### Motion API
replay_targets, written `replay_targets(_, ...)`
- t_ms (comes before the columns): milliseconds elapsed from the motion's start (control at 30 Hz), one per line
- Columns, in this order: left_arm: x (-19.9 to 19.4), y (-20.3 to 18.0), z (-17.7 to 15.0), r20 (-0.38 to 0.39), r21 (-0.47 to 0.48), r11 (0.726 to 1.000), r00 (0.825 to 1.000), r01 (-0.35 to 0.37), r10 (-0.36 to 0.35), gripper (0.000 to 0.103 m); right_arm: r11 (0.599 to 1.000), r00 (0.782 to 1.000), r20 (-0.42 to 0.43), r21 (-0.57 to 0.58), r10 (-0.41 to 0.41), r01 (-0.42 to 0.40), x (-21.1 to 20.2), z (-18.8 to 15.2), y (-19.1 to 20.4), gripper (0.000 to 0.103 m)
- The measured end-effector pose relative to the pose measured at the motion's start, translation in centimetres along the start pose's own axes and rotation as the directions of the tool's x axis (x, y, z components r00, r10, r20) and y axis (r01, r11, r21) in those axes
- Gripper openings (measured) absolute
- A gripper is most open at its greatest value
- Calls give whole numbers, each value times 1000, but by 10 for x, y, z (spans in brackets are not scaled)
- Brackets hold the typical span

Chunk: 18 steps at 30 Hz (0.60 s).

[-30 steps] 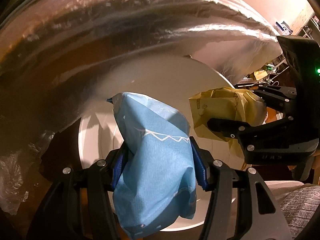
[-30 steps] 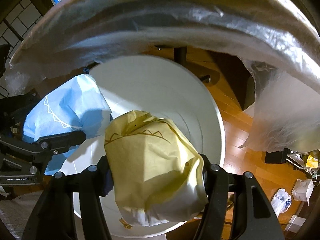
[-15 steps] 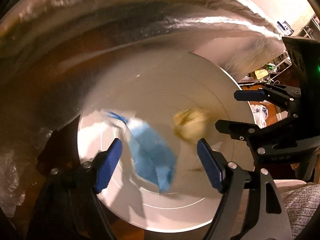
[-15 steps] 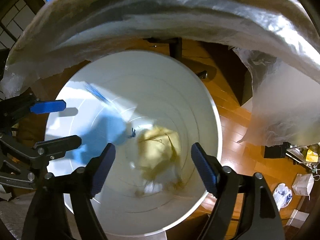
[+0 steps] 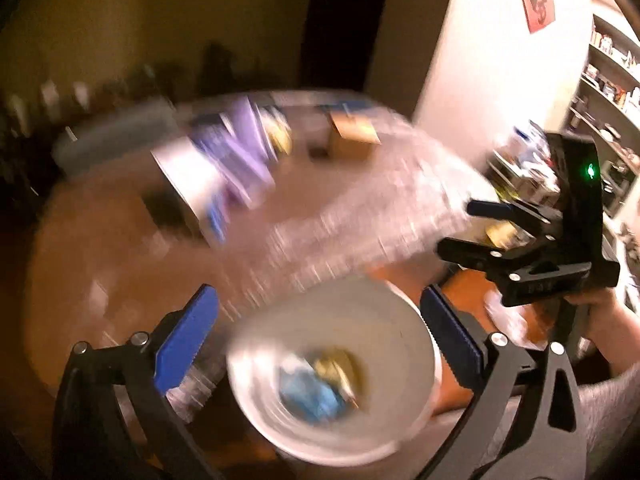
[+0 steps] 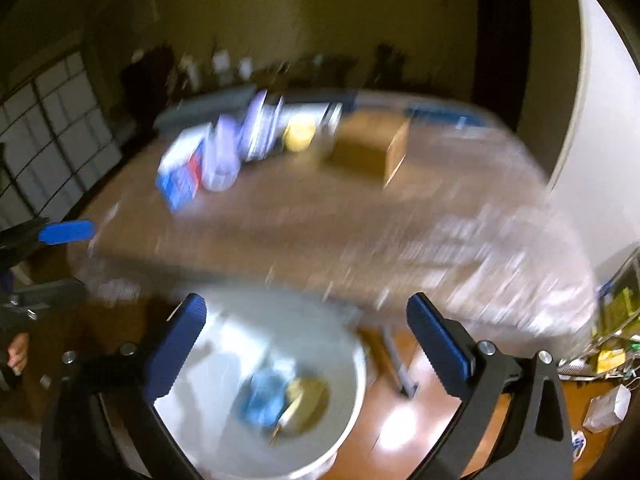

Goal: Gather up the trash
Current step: 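Grasp the white medicine box with the left tool while the right tool grasps the brown cardboard box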

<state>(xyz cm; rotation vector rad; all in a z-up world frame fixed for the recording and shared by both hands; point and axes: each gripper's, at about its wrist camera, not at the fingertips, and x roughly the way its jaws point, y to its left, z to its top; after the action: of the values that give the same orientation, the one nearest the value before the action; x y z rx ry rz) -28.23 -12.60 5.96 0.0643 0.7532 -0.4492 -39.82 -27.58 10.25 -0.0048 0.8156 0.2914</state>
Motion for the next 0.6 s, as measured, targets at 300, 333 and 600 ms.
replay_targets(300, 47, 37, 34, 4, -87, 983, 987, -161, 162, 101, 997, 994, 71, 20, -79, 78, 28, 57, -32, 99)
replay_targets(333, 52, 45, 35, -5, -96, 981, 986, -168, 168, 101, 995, 993, 67, 9, -96, 96, 34, 59, -31, 99)
replay_targets(600, 86, 85, 43, -40, -166, 964, 979, -206, 202, 101, 994, 994, 26, 30, -110, 109, 90, 89, -39, 99)
